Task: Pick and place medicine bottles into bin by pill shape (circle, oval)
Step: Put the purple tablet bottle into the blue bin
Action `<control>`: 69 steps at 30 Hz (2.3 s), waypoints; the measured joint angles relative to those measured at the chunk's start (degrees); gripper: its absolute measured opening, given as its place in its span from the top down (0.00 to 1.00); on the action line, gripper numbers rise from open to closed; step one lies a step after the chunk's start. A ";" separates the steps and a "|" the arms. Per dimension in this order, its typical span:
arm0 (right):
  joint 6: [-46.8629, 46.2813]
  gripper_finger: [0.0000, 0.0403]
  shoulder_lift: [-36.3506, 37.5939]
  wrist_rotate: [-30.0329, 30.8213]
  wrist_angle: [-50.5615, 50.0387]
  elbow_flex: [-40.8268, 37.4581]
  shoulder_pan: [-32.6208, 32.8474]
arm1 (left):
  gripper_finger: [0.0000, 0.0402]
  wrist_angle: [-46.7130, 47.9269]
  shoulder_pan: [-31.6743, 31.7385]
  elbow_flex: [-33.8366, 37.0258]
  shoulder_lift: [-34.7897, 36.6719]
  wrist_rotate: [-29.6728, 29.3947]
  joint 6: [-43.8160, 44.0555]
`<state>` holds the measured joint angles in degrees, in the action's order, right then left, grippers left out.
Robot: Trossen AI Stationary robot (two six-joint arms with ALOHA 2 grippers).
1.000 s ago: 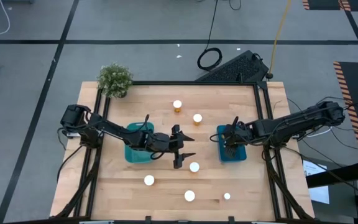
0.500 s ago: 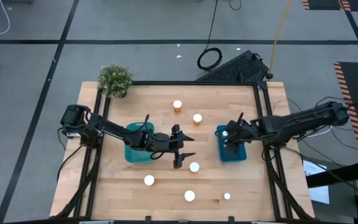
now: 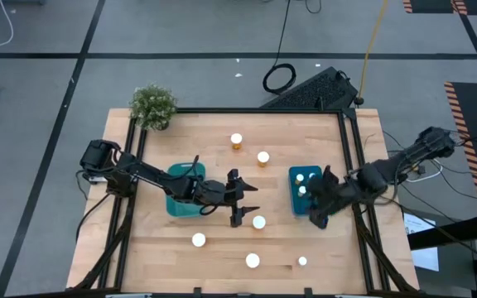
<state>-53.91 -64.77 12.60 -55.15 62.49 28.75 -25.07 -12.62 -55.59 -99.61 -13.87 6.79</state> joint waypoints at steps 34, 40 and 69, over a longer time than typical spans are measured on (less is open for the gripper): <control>-9.61 0.54 -32.17 -3.71 6.94 15.17 22.68 | 0.27 0.10 -1.36 0.00 0.00 -0.26 -0.66; -4.59 0.54 -32.48 -3.87 6.86 15.17 20.89 | 0.27 0.80 -1.36 0.00 0.00 -0.26 -1.20; 3.81 0.47 -36.11 -10.17 5.65 14.35 16.59 | 0.27 1.34 -1.36 0.00 0.00 -0.26 -1.62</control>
<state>-50.11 -100.88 2.43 -49.50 76.84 45.34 -23.73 -13.98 -55.59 -99.61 -14.13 5.17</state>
